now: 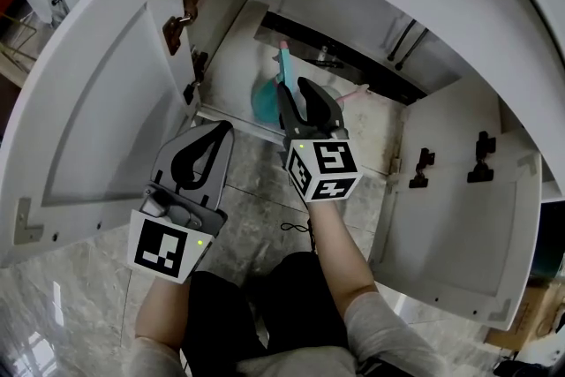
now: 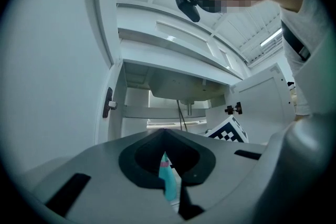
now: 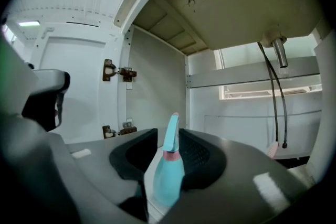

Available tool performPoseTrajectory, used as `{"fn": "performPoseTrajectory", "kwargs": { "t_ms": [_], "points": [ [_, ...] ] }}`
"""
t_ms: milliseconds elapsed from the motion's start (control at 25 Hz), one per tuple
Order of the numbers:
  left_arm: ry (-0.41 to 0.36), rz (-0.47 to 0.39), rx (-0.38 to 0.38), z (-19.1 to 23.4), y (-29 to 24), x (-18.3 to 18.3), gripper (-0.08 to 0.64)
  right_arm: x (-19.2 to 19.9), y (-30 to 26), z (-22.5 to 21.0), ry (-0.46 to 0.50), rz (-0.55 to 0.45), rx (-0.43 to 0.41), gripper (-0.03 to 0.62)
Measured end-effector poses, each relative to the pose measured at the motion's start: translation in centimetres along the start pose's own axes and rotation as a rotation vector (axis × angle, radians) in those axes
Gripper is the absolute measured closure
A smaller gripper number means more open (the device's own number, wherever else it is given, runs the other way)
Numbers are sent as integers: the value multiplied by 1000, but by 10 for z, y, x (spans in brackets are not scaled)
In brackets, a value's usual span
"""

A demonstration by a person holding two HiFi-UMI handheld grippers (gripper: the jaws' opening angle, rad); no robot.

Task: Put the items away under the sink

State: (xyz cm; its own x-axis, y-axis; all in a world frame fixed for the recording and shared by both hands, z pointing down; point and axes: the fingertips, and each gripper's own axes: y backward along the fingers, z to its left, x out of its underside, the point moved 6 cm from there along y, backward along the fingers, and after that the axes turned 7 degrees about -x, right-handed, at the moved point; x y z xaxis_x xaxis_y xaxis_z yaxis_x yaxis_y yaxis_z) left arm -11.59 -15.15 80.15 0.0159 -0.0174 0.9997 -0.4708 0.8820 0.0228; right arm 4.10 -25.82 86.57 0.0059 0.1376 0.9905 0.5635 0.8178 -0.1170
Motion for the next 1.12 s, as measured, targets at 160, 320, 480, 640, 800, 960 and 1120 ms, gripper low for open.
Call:
{"fn": "performPoseTrajectory", "kwargs": {
  "t_ms": [160,320,480,640,800,960,1120],
  "points": [
    [-3,-7,-8,-2,-3,-11,561,-4,18,9,31,-3,22,581],
    [-35,19,-2,-10,-4,-28,560,-10,37,17,27,25,38,581],
    [5,51,-5,-13,2,-49,560,-30,60,25,7,32,54,581],
    [34,90,-6,-19,13,-75,560,-59,86,36,-4,24,57,581],
    [67,122,-30,-23,25,-109,560,-96,109,53,17,17,44,581],
    [92,140,-48,-25,36,-154,561,-143,129,69,19,18,28,581],
    [90,161,-70,-26,46,-209,561,-194,150,79,-6,38,18,581]
  ]
}}
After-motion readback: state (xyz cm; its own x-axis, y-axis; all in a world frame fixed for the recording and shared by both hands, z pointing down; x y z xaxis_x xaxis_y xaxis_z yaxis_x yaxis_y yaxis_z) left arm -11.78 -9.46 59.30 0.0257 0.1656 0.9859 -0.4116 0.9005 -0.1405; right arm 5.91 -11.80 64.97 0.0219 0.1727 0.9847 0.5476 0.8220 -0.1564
